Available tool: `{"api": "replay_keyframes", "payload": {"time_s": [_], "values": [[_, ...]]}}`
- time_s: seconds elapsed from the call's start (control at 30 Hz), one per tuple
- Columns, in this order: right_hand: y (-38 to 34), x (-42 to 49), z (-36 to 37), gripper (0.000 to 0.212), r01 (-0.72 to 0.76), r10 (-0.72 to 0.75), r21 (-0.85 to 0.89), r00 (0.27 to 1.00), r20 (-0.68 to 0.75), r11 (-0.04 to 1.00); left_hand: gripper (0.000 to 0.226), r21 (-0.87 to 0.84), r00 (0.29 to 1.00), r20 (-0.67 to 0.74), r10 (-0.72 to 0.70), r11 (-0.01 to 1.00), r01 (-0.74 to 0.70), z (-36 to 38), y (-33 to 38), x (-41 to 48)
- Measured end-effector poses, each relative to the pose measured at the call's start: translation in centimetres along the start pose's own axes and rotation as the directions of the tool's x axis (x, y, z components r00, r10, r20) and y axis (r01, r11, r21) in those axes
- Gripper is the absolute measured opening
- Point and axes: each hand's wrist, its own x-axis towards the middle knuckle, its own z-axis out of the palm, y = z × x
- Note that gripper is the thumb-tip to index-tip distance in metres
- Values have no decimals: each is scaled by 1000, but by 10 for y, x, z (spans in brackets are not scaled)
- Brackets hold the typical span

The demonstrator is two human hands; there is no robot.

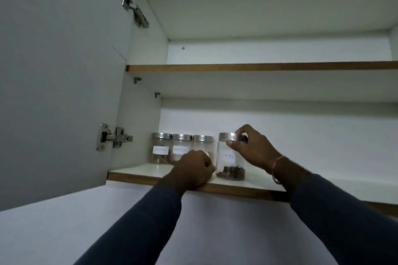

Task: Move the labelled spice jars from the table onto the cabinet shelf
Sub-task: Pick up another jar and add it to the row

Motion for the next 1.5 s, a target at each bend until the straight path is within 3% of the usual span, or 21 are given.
{"api": "replay_keyframes", "payload": {"time_s": [0.1, 0.4, 0.53, 1.5], "values": [[16, 21, 12, 31, -25, 28, -49, 998, 59, 999, 39, -25, 997, -42, -63, 998, 62, 12, -11, 12], [38, 87, 51, 37, -40, 97, -443, 989, 107, 896, 34, -41, 998, -53, -23, 999, 21, 19, -23, 20], [45, 102, 59, 39, -52, 134, -532, 984, 118, 845, 30, -59, 998, -69, -13, 998, 9, 20, -25, 20], [59, 103, 63, 29, -139, 215, -386, 963, 163, 912, 27, -54, 993, -118, 6, 998, -12, 22, -27, 18]]}}
